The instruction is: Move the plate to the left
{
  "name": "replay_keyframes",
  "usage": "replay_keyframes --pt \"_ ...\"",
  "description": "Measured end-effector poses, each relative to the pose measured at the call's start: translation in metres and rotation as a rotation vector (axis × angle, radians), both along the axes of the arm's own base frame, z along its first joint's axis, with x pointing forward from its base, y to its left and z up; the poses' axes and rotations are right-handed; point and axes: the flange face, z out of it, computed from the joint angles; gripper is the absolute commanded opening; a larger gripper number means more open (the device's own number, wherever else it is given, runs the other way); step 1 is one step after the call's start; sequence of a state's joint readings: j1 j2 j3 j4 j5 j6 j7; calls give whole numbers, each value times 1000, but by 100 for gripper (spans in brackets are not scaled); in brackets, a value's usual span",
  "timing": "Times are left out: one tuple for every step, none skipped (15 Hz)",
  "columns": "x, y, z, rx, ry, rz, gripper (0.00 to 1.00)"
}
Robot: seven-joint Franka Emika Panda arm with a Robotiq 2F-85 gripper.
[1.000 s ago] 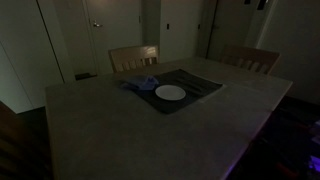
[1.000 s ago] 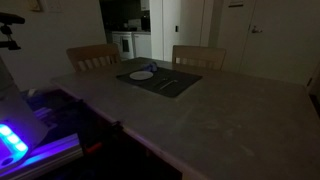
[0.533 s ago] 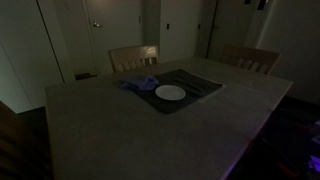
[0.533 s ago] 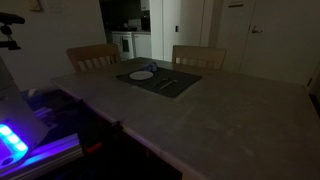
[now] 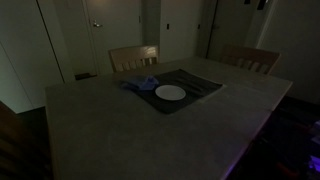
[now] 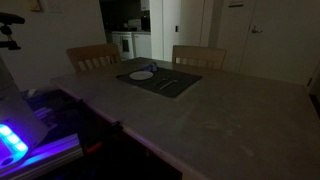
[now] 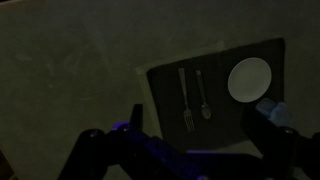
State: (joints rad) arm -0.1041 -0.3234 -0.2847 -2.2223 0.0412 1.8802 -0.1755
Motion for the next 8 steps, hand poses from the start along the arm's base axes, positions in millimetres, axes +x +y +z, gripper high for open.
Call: replay_keyframes --pt "0 1 0 -2 1 3 100" --pt "1 3 0 -8 4 8 100" --pt "1 4 0 -14 6 13 100" --pt "2 5 0 -18 7 18 100" --pt "2 7 0 -22 8 23 100" --pt "3 8 1 -27 9 27 100" --pt "3 9 1 -32 11 31 100" --pt "3 10 1 -37 13 36 100"
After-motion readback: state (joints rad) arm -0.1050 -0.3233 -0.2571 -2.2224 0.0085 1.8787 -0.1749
